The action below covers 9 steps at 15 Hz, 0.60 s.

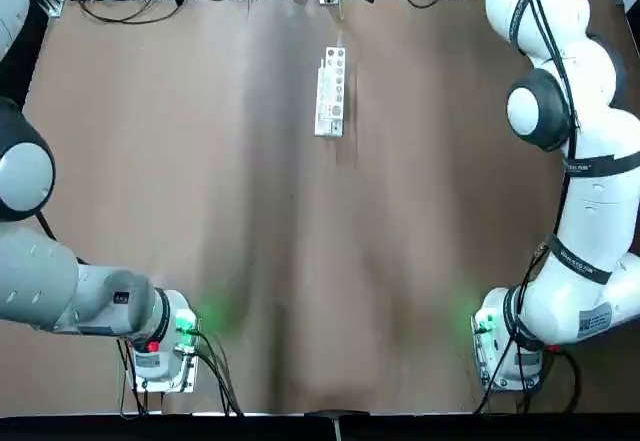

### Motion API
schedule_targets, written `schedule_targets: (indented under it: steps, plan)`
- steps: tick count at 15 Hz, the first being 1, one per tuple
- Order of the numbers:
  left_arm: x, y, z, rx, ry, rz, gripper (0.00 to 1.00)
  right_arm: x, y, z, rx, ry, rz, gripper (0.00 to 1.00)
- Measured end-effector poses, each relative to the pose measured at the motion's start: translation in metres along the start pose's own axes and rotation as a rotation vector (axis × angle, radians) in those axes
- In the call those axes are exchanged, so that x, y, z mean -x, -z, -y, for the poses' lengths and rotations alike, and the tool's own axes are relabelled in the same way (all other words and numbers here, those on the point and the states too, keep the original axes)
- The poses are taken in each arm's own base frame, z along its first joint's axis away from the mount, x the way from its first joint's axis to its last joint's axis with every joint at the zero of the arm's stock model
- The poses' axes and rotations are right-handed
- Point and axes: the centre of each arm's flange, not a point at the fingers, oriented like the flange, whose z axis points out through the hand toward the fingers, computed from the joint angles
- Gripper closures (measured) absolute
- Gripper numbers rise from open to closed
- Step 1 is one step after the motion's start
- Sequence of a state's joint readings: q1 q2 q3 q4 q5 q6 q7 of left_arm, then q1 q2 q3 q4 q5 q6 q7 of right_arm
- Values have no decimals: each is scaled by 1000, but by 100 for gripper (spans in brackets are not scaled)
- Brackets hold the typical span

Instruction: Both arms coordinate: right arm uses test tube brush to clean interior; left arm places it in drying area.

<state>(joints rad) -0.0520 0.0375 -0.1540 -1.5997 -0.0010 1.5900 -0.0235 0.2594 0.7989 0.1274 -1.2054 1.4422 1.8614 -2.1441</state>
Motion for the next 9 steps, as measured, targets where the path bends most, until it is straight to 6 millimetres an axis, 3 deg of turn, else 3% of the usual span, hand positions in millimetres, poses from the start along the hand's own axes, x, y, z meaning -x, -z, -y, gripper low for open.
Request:
schedule_targets:
  steps: [9]
  plan:
    - [0, -1, 0, 0, 1, 1, 0, 21, -19, 11, -25, -14, -8, 98]
